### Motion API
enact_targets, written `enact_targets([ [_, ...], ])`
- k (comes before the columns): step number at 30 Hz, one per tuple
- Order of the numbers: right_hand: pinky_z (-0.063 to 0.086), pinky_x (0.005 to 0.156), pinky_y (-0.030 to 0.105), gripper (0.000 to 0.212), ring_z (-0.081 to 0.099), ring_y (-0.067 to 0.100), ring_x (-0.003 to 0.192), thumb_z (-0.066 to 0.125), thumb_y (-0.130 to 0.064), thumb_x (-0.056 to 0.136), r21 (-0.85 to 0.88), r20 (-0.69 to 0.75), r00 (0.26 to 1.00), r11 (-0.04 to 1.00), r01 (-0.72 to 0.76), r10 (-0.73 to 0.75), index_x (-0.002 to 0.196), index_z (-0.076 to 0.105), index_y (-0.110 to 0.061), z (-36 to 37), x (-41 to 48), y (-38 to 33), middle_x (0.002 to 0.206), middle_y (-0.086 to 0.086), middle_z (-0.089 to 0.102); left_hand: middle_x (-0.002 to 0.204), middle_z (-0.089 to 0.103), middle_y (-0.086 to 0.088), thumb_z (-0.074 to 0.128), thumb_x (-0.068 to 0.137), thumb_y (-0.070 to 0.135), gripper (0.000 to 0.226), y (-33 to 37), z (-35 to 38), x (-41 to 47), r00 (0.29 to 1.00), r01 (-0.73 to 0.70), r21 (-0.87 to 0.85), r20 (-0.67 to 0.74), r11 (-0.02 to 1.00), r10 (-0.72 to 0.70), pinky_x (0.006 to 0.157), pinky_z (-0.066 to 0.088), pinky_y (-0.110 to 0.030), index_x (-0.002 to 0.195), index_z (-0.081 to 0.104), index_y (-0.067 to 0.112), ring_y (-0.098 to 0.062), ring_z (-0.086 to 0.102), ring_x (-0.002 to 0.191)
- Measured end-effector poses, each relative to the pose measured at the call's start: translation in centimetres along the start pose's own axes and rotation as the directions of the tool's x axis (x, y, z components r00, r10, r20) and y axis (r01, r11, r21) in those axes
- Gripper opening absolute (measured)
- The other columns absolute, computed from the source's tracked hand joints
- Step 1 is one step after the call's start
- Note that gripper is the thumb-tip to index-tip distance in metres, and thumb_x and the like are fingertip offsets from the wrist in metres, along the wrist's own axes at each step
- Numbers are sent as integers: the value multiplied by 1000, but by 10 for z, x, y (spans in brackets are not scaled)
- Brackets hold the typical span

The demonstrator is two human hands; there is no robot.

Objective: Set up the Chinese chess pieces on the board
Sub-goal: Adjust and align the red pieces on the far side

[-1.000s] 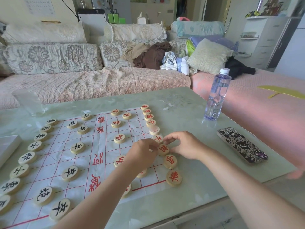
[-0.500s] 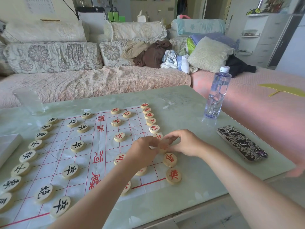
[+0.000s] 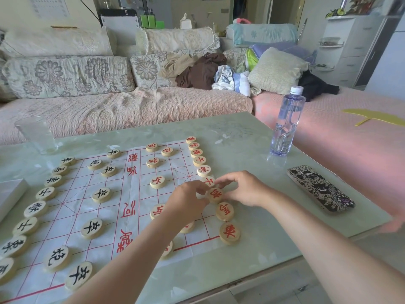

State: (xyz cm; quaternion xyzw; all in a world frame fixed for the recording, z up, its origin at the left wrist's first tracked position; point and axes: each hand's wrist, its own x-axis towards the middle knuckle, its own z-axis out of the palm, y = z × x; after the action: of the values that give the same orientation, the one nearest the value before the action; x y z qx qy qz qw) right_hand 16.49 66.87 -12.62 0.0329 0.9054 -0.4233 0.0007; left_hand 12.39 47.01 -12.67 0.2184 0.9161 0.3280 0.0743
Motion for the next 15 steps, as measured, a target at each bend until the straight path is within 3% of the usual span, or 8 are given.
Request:
enact_targets([
  [2,51,89,19,43,66,-2,96,89,-23,72,2,3,1000,1000,3,-3,111,74,-34,1,1,1,98,-18,74,106,64,19,69,83,27,30,1,1,1,1000,-2,-15,21,1000,2,79,53,-25,111,65,36,-5,59,87],
  [6,53,85,22,45,67,5,95,90,-26,71,-13,10,1000,1000,-14,14,112,74,-36,2,2,-1,97,-16,73,107,64,19,69,83,26,32,3,1,3,1000,4,-11,19,1000,-4,79,52,-24,113,66,36,-7,58,86],
  [11,44,80,10,42,64,-10,91,90,-24,71,18,31,1000,1000,-4,3,109,76,-34,-1,2,-2,100,-18,73,105,64,17,71,83,31,29,2,3,3,1000,-9,-3,3,1000,9,79,53,-27,111,66,35,-8,59,87],
  [15,43,78,10,41,64,-11,86,90,-25,71,0,39,999,1000,8,-8,108,77,-33,1,3,-2,99,-17,74,104,64,17,71,82,37,30,2,5,2,1000,-12,4,-27,1000,12,81,53,-30,111,66,35,-10,58,88],
])
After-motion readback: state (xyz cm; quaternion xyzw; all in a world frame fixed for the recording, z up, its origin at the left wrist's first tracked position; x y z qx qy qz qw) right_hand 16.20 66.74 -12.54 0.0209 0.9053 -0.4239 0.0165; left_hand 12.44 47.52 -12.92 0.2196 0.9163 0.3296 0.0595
